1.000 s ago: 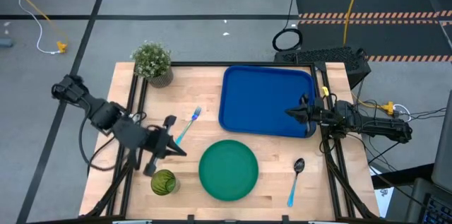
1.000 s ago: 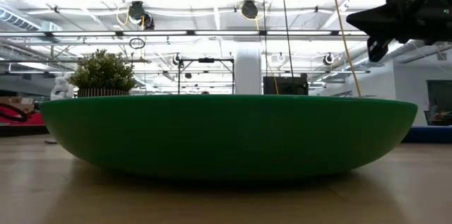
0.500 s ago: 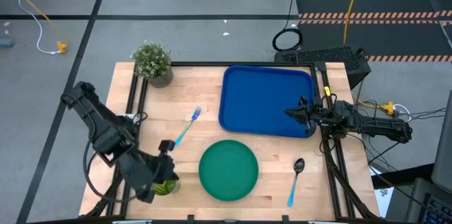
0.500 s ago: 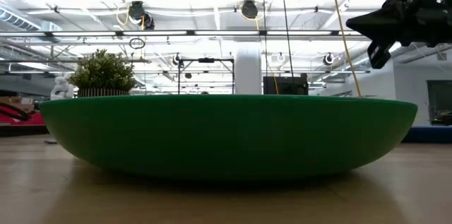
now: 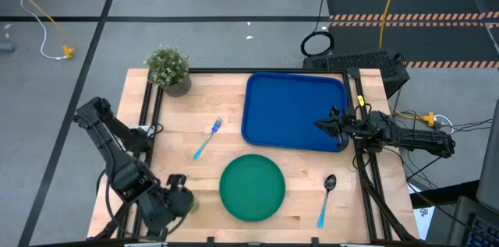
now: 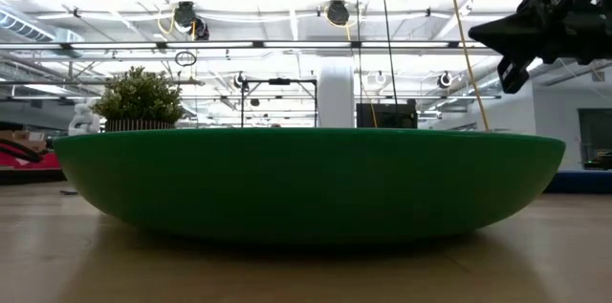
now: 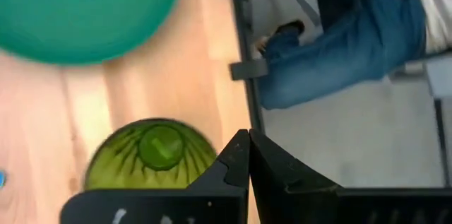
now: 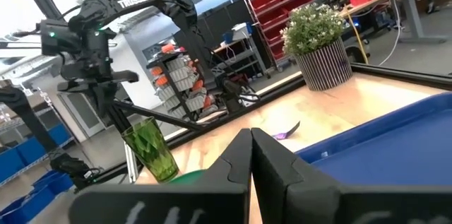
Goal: Pick and place plate/cup/fork/spoon on tray
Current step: Put the green cup on the blue serving tray
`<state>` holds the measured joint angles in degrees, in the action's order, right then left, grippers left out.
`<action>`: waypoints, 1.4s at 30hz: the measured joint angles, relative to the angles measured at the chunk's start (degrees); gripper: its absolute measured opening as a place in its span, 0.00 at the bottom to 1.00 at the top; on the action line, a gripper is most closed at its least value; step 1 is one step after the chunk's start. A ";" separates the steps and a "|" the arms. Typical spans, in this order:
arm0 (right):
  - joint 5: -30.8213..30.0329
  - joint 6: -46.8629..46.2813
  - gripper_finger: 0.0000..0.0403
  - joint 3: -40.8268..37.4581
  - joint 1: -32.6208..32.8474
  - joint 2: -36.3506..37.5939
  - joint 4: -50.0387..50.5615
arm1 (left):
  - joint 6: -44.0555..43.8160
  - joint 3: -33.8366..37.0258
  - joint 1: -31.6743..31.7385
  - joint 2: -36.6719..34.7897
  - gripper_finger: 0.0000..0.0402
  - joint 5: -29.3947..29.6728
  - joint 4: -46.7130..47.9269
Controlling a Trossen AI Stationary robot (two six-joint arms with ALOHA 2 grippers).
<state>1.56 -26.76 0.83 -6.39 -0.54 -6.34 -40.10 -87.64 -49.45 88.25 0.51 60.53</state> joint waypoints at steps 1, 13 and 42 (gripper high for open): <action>0.00 0.00 0.00 0.01 0.00 0.00 0.26 | 0.78 0.00 -0.72 0.68 0.03 -0.16 -0.52; 0.00 0.00 0.00 -0.01 0.00 -0.02 1.04 | -6.88 0.00 -2.38 6.58 0.38 1.01 0.78; 0.00 0.65 0.00 0.01 0.01 -0.02 1.36 | -10.28 -1.33 -3.04 6.30 0.52 0.14 10.67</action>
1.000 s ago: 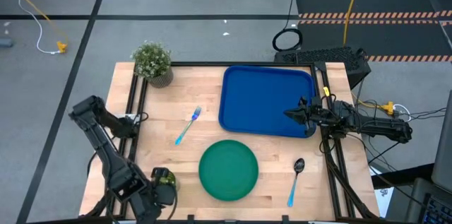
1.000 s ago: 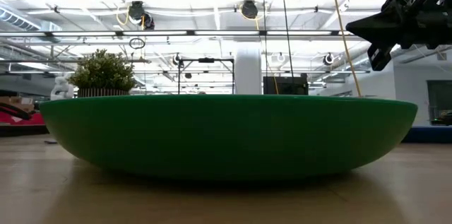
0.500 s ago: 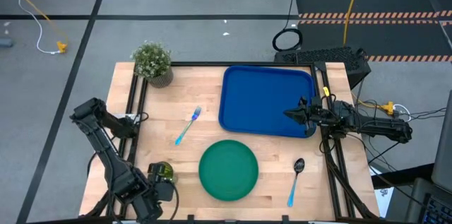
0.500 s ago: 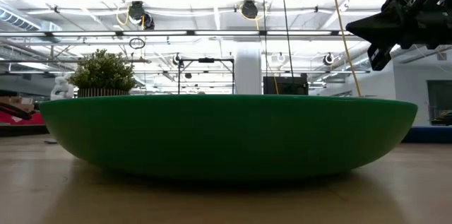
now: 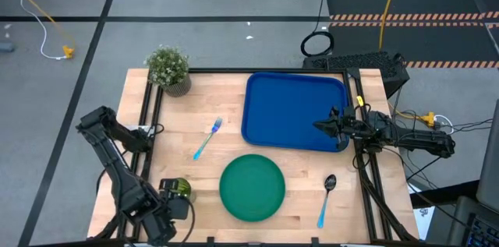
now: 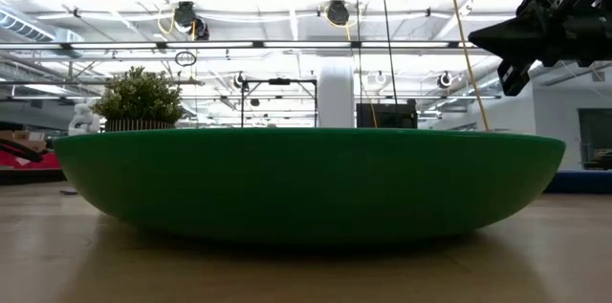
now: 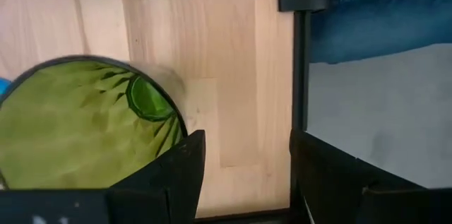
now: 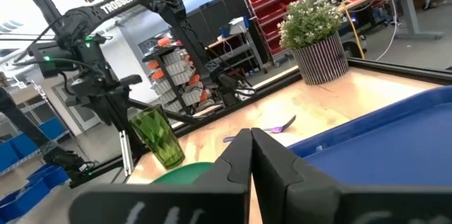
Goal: Pick and place plate/cup/fork/spoon on tray
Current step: Put the green cup on the blue serving tray
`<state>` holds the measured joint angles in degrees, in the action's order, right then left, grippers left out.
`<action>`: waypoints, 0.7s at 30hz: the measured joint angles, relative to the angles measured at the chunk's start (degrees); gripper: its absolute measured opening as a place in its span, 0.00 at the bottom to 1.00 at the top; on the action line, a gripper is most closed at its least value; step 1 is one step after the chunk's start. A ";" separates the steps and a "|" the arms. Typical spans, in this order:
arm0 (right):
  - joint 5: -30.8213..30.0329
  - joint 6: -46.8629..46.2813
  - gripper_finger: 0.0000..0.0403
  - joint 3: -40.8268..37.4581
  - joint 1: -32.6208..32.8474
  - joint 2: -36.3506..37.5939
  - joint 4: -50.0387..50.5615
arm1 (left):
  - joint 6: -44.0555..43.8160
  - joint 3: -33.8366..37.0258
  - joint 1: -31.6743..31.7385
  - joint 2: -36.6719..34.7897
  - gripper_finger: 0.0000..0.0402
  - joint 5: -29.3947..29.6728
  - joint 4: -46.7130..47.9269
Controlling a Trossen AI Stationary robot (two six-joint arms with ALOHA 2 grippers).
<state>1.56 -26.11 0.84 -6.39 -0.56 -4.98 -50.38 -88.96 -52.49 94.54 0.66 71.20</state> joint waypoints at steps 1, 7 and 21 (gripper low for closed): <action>0.00 0.00 0.00 0.00 0.00 0.00 0.15 | 0.37 -0.75 0.00 -0.01 0.52 0.48 0.69; 0.00 0.00 0.00 -0.01 0.01 0.00 0.80 | -0.85 -3.31 0.42 -0.07 0.52 3.91 8.34; 0.09 -0.02 0.00 0.00 0.02 0.00 0.95 | -2.96 1.82 0.28 -0.07 0.52 3.84 5.34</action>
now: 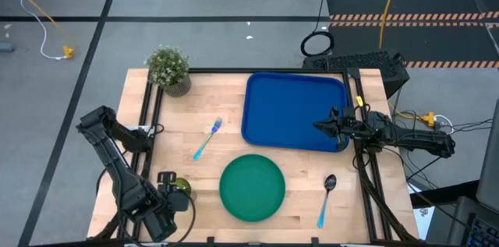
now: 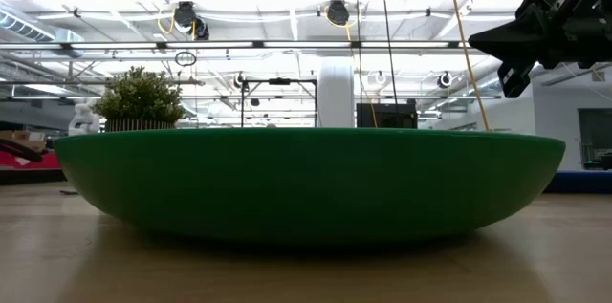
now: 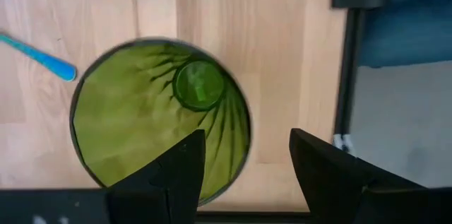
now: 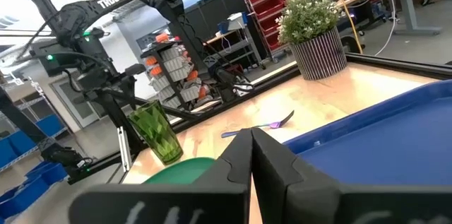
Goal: Pick and place plate/cup/fork/spoon on tray
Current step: Put the green cup on the blue serving tray
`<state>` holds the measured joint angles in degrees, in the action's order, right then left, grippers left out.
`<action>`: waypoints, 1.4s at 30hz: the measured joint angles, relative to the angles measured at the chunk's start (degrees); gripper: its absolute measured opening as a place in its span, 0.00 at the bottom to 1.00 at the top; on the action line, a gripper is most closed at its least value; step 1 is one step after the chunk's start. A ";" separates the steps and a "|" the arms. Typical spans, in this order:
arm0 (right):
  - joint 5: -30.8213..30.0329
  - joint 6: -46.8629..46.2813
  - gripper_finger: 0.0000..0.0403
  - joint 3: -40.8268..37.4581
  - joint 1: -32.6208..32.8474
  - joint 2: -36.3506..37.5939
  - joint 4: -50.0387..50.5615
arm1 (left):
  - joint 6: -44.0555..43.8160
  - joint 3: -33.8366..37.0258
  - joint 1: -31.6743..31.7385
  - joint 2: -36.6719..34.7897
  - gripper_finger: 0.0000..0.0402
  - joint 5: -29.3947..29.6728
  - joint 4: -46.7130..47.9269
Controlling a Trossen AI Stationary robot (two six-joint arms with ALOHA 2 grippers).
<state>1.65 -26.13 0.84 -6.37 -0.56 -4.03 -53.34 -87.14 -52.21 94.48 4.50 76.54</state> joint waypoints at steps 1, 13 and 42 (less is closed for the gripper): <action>0.01 -0.11 0.00 0.00 -0.02 0.00 0.00 | -0.31 0.72 -0.04 0.00 0.51 -0.22 -0.27; 0.09 -0.20 0.00 0.00 0.00 0.00 0.00 | 3.66 4.10 0.18 0.00 0.34 -1.01 -3.70; -3.29 -6.25 0.00 2.36 0.11 -9.08 -1.20 | 64.50 -18.41 26.05 0.01 0.02 23.56 2.30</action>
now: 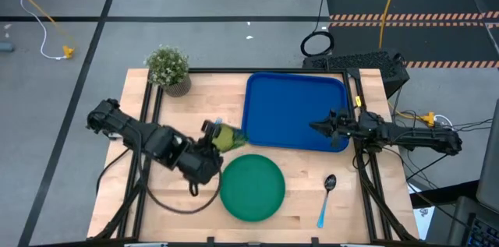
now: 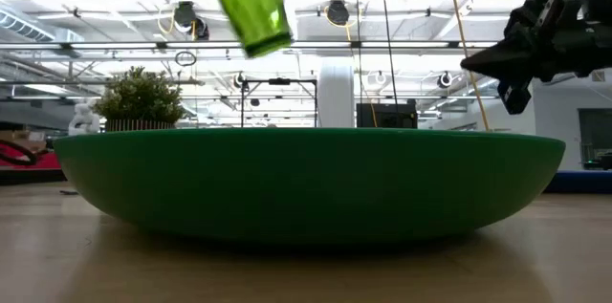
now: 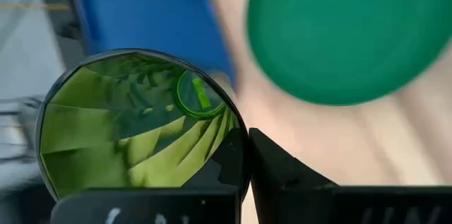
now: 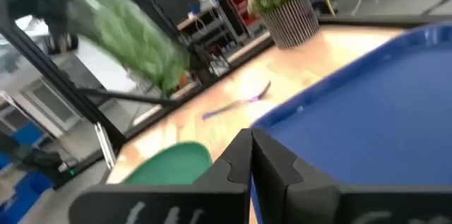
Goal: Pick and place plate/cup/fork/spoon on tray
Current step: Put the green cup on the blue serving tray
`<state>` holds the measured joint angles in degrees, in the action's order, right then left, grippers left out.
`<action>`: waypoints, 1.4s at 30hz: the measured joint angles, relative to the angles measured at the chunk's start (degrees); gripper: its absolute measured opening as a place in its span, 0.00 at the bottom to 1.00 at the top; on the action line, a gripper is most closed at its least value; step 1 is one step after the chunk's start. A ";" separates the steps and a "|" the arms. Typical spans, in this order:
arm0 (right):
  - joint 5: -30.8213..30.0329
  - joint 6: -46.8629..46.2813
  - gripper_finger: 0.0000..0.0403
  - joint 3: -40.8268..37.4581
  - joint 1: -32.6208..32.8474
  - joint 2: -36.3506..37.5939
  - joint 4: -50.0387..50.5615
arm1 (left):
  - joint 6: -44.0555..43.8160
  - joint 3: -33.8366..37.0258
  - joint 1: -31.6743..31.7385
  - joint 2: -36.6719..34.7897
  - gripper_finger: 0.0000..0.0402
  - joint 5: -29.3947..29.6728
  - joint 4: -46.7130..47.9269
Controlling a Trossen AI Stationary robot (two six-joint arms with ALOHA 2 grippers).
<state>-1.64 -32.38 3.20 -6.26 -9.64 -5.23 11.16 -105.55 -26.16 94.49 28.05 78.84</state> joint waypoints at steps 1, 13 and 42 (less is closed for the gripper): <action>0.00 0.02 0.00 0.50 0.00 -1.05 0.27 | 2.43 -0.27 0.89 -0.01 0.02 0.95 -0.63; 0.21 0.35 0.00 5.99 0.00 -11.99 0.29 | 26.01 -1.95 12.98 0.03 0.03 2.18 -5.92; 3.27 3.39 0.00 8.55 -0.04 -15.18 0.34 | 52.75 0.34 45.89 8.33 0.02 -20.66 -39.09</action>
<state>1.63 -28.99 11.75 -6.31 -24.82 -4.90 63.92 -105.21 19.73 102.82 7.40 39.75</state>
